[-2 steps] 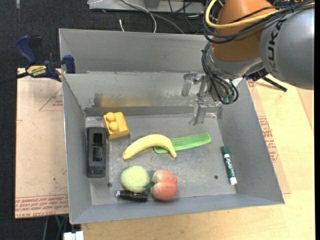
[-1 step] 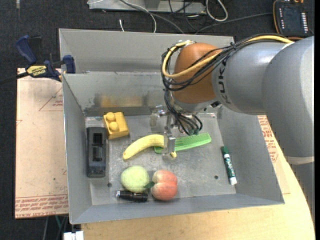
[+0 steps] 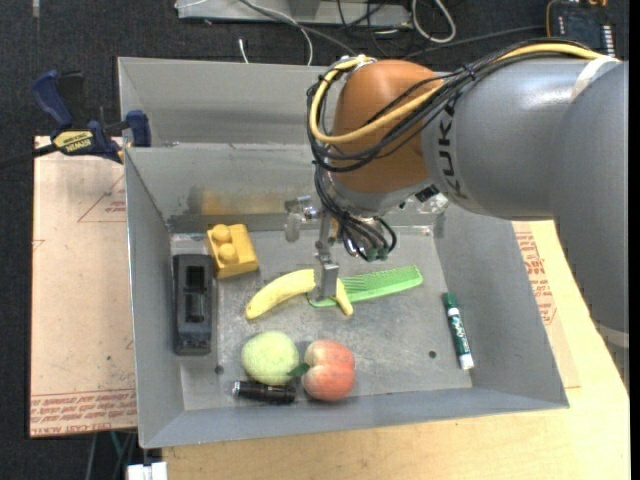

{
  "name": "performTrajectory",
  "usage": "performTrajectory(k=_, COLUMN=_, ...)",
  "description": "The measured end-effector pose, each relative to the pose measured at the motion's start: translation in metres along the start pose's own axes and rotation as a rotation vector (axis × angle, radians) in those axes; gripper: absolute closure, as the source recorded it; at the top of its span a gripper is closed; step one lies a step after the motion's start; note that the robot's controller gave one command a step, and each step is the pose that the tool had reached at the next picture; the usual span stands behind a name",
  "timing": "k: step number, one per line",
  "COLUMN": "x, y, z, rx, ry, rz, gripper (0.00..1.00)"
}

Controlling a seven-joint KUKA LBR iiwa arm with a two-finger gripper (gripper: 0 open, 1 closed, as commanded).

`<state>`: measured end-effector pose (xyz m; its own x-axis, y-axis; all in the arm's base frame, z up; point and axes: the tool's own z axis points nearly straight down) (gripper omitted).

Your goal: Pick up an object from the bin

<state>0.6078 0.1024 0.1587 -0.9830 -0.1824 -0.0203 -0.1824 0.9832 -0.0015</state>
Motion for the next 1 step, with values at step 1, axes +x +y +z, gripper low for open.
performTrajectory(k=1, x=-0.0057, y=-0.0356, z=0.0863, rx=-0.003, ry=0.019, rz=-0.015, gripper=0.00)
